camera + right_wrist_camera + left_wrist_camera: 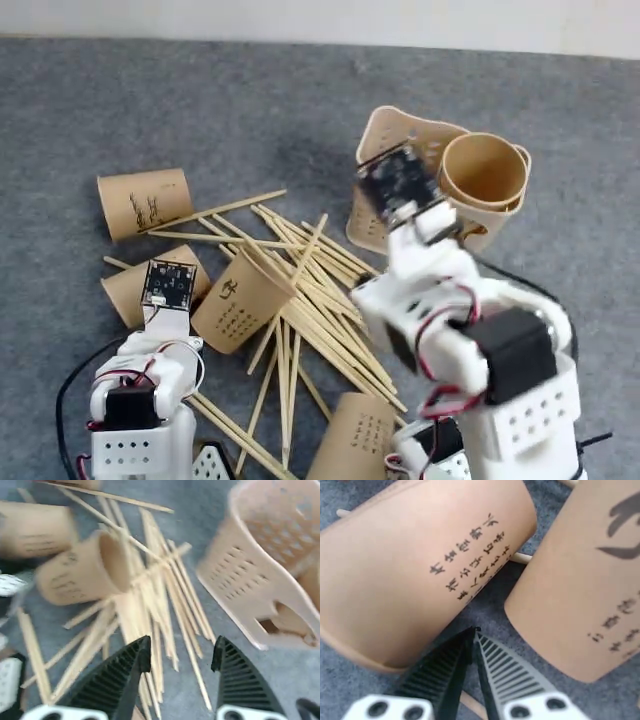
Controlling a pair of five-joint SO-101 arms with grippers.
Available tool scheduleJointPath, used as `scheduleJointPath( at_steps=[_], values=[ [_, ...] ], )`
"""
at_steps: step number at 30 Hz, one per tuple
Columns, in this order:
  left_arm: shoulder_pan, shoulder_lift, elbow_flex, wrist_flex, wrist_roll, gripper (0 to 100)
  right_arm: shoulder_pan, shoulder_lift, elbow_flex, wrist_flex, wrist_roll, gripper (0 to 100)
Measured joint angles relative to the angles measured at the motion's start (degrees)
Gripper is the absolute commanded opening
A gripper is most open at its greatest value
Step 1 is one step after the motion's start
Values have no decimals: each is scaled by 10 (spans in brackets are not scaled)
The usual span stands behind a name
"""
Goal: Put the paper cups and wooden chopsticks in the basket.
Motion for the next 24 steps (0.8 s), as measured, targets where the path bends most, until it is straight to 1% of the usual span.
scheduleJointPath(
  at_steps=[2, 4, 11, 17, 24],
  values=[
    [0, 0, 0, 0, 0, 14, -39, -3, 18, -23, -18, 207],
    [0, 0, 0, 0, 0, 14, -62, 0, 42, -55, -24, 207],
    [0, 0, 0, 0, 0, 14, -91, 50, 119, -186, -28, 207],
    [0, 0, 0, 0, 0, 14, -156, 94, 156, -265, -28, 207],
    [0, 0, 0, 0, 0, 14, -183, 173, 171, -355, -28, 207]
  ],
)
